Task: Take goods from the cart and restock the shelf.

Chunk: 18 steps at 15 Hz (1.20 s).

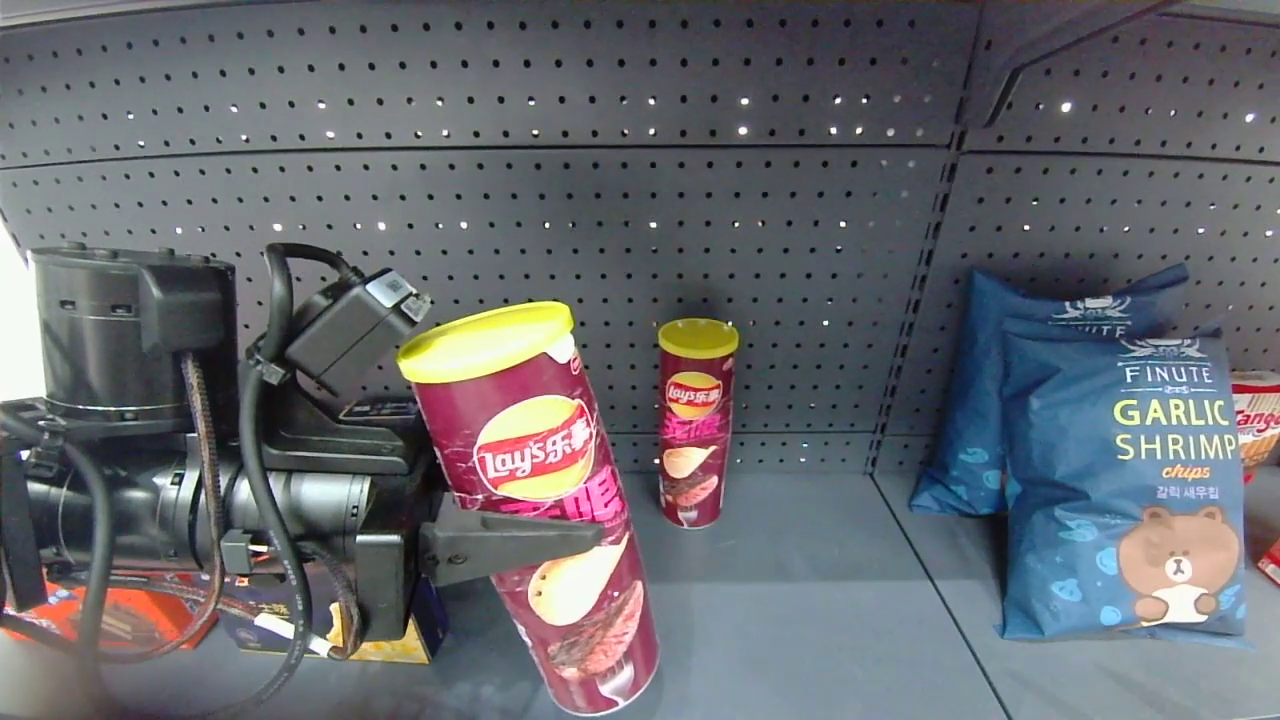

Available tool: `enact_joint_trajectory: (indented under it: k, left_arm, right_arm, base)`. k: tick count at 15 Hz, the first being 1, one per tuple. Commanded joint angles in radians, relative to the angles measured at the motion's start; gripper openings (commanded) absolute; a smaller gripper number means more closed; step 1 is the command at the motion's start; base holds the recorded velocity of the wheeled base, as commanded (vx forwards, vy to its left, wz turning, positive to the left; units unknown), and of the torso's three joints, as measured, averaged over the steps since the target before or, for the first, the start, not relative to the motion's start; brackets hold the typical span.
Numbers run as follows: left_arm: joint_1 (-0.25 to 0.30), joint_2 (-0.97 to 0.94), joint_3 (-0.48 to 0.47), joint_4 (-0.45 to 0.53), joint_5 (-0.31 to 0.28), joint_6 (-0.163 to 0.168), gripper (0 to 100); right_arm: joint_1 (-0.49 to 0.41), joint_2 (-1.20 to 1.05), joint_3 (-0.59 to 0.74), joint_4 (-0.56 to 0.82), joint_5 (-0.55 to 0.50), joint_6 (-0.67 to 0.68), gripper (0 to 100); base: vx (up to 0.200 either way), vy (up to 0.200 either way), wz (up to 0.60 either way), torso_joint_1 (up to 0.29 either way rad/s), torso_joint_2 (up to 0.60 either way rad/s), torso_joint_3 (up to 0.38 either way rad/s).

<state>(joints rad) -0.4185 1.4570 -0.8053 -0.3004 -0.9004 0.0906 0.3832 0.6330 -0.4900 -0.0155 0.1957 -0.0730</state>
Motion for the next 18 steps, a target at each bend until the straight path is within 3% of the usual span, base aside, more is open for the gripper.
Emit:
enact_joint_trajectory:
  k: [1, 5, 8, 14, 18]
  left_arm:
    - [0.010, -0.009, 0.000, 0.000, 0.000, 0.000, 0]
    - [0.040, -0.032, 0.044, -0.008, -0.002, 0.000, 0]
    - [0.041, -0.046, 0.075, -0.011, 0.000, 0.000, 0]
    - [0.050, -0.050, 0.063, -0.011, 0.000, -0.017, 0]
    - [0.052, -0.050, 0.051, -0.011, 0.002, -0.019, 0]
  right_arm:
    - [0.040, 0.252, -0.022, -0.087, 0.008, 0.028, 100]
    - [0.043, 0.516, -0.064, -0.294, 0.021, 0.022, 100]
    - [0.037, 0.628, -0.128, -0.363, 0.129, 0.022, 100]
    - [0.052, 0.814, -0.246, -0.426, 0.171, 0.012, 100]
    - [0.065, 0.996, -0.334, -0.498, 0.263, -0.065, 100]
  base:
    - [0.000, 0.000, 0.00, 0.000, 0.00, 0.000]
    - [0.000, 0.000, 0.00, 0.000, 0.00, 0.000]
    - [0.000, 0.000, 0.00, 0.000, 0.00, 0.000]
    - [0.000, 0.000, 0.00, 0.000, 0.00, 0.000]
    - [0.000, 0.000, 0.00, 0.000, 0.00, 0.000]
